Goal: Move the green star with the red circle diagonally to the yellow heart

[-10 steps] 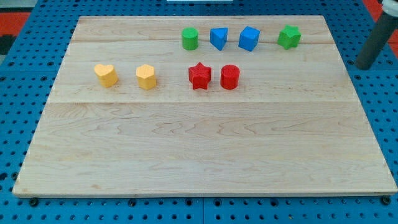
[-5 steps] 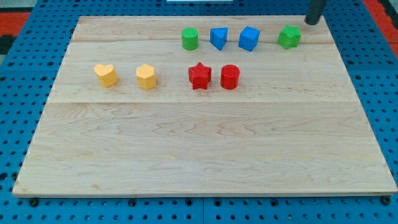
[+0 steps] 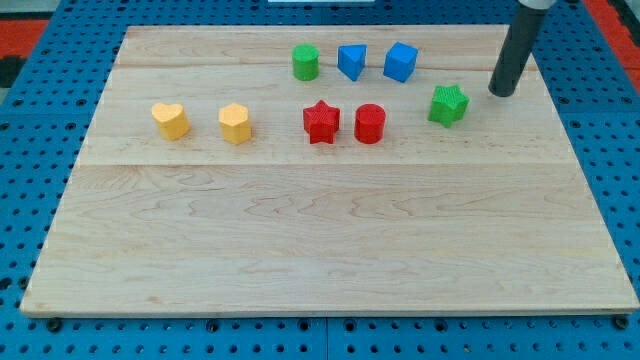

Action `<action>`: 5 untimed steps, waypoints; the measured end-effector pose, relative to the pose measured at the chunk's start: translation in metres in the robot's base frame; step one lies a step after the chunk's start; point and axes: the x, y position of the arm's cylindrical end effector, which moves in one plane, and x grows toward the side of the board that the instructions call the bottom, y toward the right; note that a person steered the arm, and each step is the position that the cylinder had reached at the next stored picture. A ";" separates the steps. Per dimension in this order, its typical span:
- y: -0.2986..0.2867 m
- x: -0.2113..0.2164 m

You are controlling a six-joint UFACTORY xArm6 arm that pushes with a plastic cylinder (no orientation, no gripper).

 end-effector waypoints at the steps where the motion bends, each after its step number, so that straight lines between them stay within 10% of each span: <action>1: -0.084 0.013; 5: -0.146 0.059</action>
